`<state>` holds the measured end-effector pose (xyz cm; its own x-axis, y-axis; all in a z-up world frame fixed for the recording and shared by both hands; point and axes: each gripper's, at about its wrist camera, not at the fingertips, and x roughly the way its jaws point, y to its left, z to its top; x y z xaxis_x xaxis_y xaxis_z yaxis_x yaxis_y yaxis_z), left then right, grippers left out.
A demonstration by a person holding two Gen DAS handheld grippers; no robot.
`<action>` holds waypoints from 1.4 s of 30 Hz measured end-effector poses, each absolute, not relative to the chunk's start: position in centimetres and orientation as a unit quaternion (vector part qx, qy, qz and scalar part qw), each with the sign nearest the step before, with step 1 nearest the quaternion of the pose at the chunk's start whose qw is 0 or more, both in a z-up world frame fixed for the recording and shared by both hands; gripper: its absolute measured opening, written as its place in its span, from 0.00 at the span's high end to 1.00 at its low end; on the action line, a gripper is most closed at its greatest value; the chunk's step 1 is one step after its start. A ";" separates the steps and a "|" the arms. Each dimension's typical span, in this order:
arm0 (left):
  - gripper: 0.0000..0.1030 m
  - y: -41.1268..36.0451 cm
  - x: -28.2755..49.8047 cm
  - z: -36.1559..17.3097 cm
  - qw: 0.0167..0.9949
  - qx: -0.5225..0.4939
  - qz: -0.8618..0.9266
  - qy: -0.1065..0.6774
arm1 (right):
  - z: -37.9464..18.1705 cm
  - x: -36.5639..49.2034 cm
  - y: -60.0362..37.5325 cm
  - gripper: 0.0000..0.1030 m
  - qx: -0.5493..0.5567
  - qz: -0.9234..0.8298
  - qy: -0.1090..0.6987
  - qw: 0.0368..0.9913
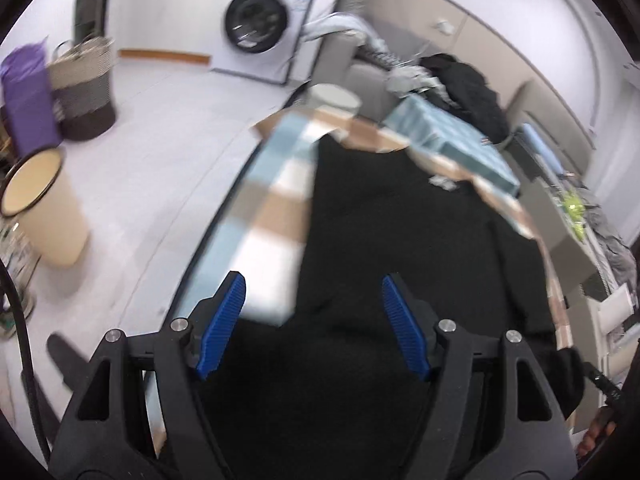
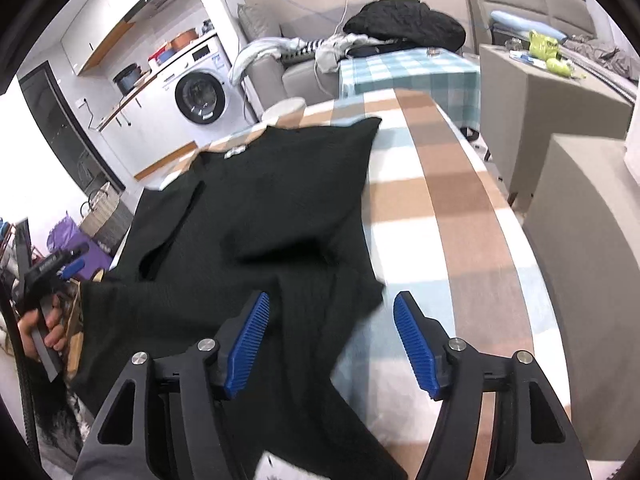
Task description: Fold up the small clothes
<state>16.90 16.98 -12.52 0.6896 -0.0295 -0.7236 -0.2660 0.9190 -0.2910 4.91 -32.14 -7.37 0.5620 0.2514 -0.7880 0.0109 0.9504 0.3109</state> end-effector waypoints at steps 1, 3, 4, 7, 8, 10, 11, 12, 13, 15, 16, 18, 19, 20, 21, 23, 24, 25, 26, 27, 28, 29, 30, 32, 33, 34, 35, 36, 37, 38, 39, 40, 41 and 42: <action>0.34 17.5 16.0 -13.0 0.897 -0.191 0.070 0.392 | -7.7 4.5 -32.2 0.35 0.146 0.072 0.468 0.869; 0.34 18.4 14.0 -14.1 0.892 -0.190 0.080 0.403 | -8.4 3.7 -32.2 0.35 0.152 0.080 0.477 0.862; 0.34 18.6 13.3 -14.6 0.890 -0.190 0.080 0.407 | -8.7 3.3 -32.1 0.35 0.153 0.083 0.479 0.860; 0.34 18.7 11.5 -15.7 0.887 -0.190 0.079 0.413 | -9.4 2.6 -31.5 0.35 0.145 0.103 0.489 0.854; 0.34 18.7 11.1 -16.0 0.886 -0.189 0.080 0.416 | -9.8 2.6 -31.1 0.35 0.131 0.105 0.494 0.853; 0.34 18.7 10.4 -16.5 0.884 -0.190 0.078 0.421 | -10.3 2.9 -30.6 0.39 0.096 0.093 0.506 0.852; 0.34 18.6 10.4 -16.6 0.883 -0.191 0.076 0.422 | -10.5 3.2 -30.7 0.53 0.090 0.098 0.507 0.852; 0.34 18.5 10.1 -16.5 0.884 -0.192 0.076 0.421 | -10.5 3.6 -31.2 0.60 0.098 0.099 0.503 0.853; 0.34 18.4 9.9 -16.4 0.884 -0.190 0.076 0.420 | -10.5 4.0 -32.0 0.60 0.107 0.085 0.499 0.856; 0.34 18.1 9.6 -16.1 0.885 -0.183 0.077 0.420 | -10.8 4.9 -34.1 0.59 0.133 0.047 0.500 0.854; 0.34 18.0 9.4 -15.9 0.886 -0.181 0.077 0.421 | -11.1 5.3 -34.9 0.59 0.145 0.035 0.505 0.850; 0.34 18.1 9.2 -16.0 0.884 -0.178 0.080 0.424 | -11.2 5.2 -35.6 0.58 0.150 0.031 0.506 0.849; 0.34 18.1 9.4 -16.0 0.883 -0.177 0.083 0.426 | -11.1 4.9 -35.5 0.57 0.149 0.040 0.502 0.851; 0.34 18.3 9.4 -16.3 0.882 -0.176 0.086 0.429 | -11.0 4.5 -35.3 0.56 0.149 0.050 0.499 0.852; 0.34 18.3 9.5 -16.4 0.879 -0.177 0.088 0.433 | -10.9 4.0 -35.2 0.53 0.154 0.066 0.496 0.852; 0.34 18.4 10.0 -16.7 0.878 -0.176 0.087 0.437 | -11.0 3.2 -35.0 0.46 0.161 0.090 0.492 0.851; 0.34 18.3 10.2 -17.0 0.877 -0.173 0.088 0.440 | -11.1 2.8 -34.7 0.46 0.157 0.095 0.492 0.851; 0.34 18.2 10.5 -17.1 0.876 -0.171 0.088 0.442 | -11.2 2.5 -34.5 0.46 0.151 0.099 0.492 0.851; 0.34 18.1 10.7 -17.2 0.876 -0.170 0.085 0.443 | -11.5 2.3 -34.2 0.46 0.143 0.101 0.494 0.852; 0.40 17.8 10.8 -17.3 0.877 -0.167 0.079 0.444 | -11.5 2.0 -33.8 0.46 0.136 0.101 0.494 0.853; 0.48 17.6 10.9 -17.2 0.879 -0.161 0.076 0.443 | -11.6 1.9 -33.4 0.46 0.125 0.098 0.494 0.855; 0.66 17.3 10.9 -17.1 0.881 -0.153 0.074 0.441 | -11.4 1.7 -32.7 0.53 0.095 0.091 0.489 0.862; 0.82 17.0 10.8 -16.9 0.884 -0.143 0.071 0.439 | -11.2 1.6 -32.4 0.67 0.075 0.089 0.484 0.867; 0.95 16.8 10.4 -16.4 0.889 -0.138 0.067 0.430 | -10.6 1.4 -31.7 0.89 0.045 0.093 0.470 0.876; 0.95 16.7 10.0 -16.0 0.893 -0.139 0.066 0.422 | -10.1 1.2 -31.8 0.95 0.046 0.098 0.461 0.881; 0.95 16.7 9.5 -15.6 0.897 -0.138 0.066 0.414 | -9.6 1.2 -32.0 0.95 0.048 0.099 0.447 0.888; 0.96 16.7 8.9 -15.0 0.902 -0.140 0.066 0.403 | -8.9 1.1 -32.5 0.95 0.055 0.099 0.432 0.895; 0.96 16.7 8.3 -14.5 0.904 -0.145 0.062 0.397 | -8.4 1.0 -33.0 0.95 0.069 0.101 0.423 0.898; 0.96 16.7 7.7 -14.1 0.906 -0.149 0.058 0.393 | -7.9 1.0 -33.4 0.95 0.082 0.106 0.414 0.901; 0.96 16.6 7.1 -13.8 0.907 -0.150 0.056 0.389 | -7.4 0.9 -34.0 0.95 0.096 0.109 0.404 0.903; 0.96 16.4 6.4 -13.3 0.909 -0.152 0.051 0.385 | -7.0 0.8 -34.4 0.95 0.113 0.112 0.396 0.904; 0.96 16.1 5.5 -12.8 0.911 -0.155 0.048 0.378 | -6.7 0.6 -34.8 0.95 0.129 0.121 0.386 0.905; 0.96 16.0 5.0 -12.5 0.912 -0.156 0.045 0.376 | -6.4 0.4 -35.2 0.95 0.141 0.129 0.375 0.907; 0.96 15.9 4.1 -12.0 0.914 -0.161 0.037 0.370 | -6.1 0.0 -35.4 0.95 0.150 0.141 0.365 0.908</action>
